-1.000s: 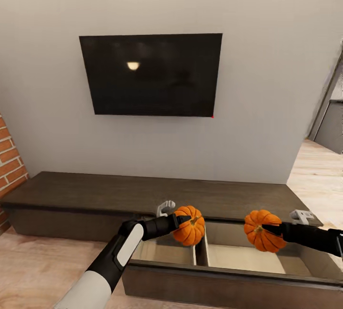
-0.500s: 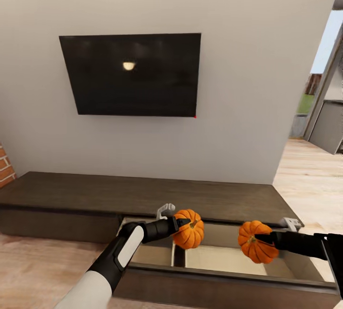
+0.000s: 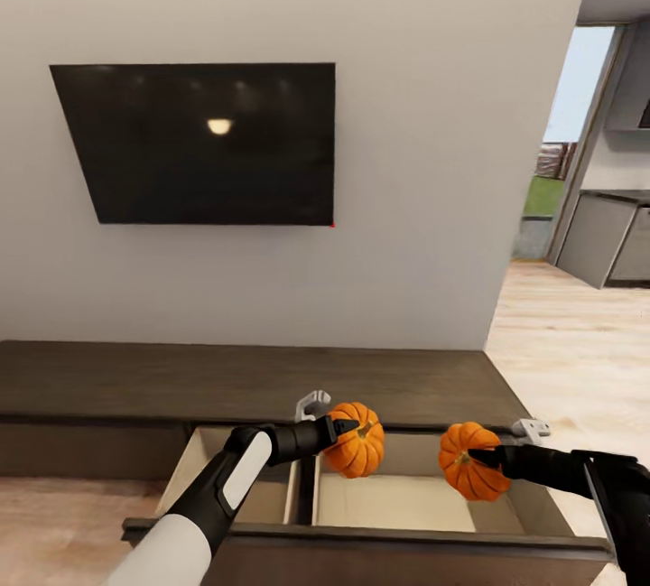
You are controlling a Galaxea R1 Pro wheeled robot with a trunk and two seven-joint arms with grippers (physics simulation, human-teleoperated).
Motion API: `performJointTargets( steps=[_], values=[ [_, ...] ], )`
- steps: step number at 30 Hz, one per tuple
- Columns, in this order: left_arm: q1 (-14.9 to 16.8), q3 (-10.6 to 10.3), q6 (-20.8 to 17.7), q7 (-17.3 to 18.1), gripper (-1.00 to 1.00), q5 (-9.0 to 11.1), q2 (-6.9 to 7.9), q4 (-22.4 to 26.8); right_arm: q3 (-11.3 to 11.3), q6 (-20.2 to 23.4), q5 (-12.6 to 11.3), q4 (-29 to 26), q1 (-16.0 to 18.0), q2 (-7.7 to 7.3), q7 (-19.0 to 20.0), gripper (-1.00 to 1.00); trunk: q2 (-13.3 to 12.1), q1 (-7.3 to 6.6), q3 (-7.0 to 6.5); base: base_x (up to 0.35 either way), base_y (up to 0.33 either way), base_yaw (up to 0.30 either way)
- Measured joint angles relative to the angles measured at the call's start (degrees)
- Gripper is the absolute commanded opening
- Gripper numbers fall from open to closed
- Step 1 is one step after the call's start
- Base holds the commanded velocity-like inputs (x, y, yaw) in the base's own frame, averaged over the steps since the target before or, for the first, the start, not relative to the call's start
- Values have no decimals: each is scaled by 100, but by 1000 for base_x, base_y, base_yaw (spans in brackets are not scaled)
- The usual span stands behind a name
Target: Place each of the two pumpkins and all three candles from the living room inside a cabinet in the living room (use any cabinet), then make sure every cabinet is closed, and position the cauldron so it is next to a table in the living room.
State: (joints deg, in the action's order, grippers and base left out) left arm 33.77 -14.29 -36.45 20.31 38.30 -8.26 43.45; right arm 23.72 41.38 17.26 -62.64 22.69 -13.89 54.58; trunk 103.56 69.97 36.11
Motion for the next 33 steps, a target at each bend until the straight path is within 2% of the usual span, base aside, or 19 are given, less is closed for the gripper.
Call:
performJointTargets(
  steps=[6, 11, 17, 20, 21, 22, 23, 24, 27, 29, 32, 33],
  values=[
    [-41, 5, 8, -2, -100, -1, 7, -9, -2, -11, 22, -3, 1, 30, 4, -100, 0, -2, -30, 120, -105, -222],
    [-42, 1, 14, -2, -100, -11, 2, -22, -14, -13, 20, -13, -1, 43, 10, -100, 0, -2, -35, 235, -246, -26],
    [-42, 0, 243, -20, -100, 0, 9, -47, -20, -15, 28, -4, -7, 50, 13, -100, 0, -2, -35, 194, -271, -3],
    [-43, 8, 259, -25, -100, 60, 8, -60, -23, -10, 3, 1, -12, 51, 31, -100, 0, -1, -35, 60, -92, 0],
    [-61, 21, 270, -28, -100, 45, 24, -89, -28, -3, 4, 2, -14, 51, 34, -100, 0, 0, -35, 6, -10, 0],
    [-123, 43, 288, -27, -100, 43, 84, -143, -146, 15, -7, 3, -17, 52, 26, -100, 0, 0, -34, 4, -6, 0],
    [-135, 49, 296, -20, -100, 12, 95, -151, -174, 7, -12, 3, -16, 51, 21, -100, 0, 0, -35, 3, -5, 0],
    [-140, 53, 278, -16, -100, 105, 97, -146, -184, -1, 1, 3, -16, 51, 18, -100, 0, 0, -36, 1, -2, 0],
    [-189, 65, 276, -10, -100, 73, 130, -154, -240, 3, 0, 3, -16, 51, 10, -100, 0, 0, -35, 0, 0, 0],
    [-198, 71, 212, -7, -100, 10, 234, -220, -339, 8, 13, 73, -18, 54, -1, -100, 0, 0, -35, 0, 0, 0],
    [-199, 67, 81, -33, -100, 35, 352, -499, -488, 10, 9, 267, -12, 61, -76, -100, 0, 0, -34, 0, 0, 0],
    [-198, 59, 83, -40, -100, -34, 367, -652, -516, 0, 19, 326, -6, 79, -138, -100, 0, 0, -34, 0, 0, 0]
  ],
)
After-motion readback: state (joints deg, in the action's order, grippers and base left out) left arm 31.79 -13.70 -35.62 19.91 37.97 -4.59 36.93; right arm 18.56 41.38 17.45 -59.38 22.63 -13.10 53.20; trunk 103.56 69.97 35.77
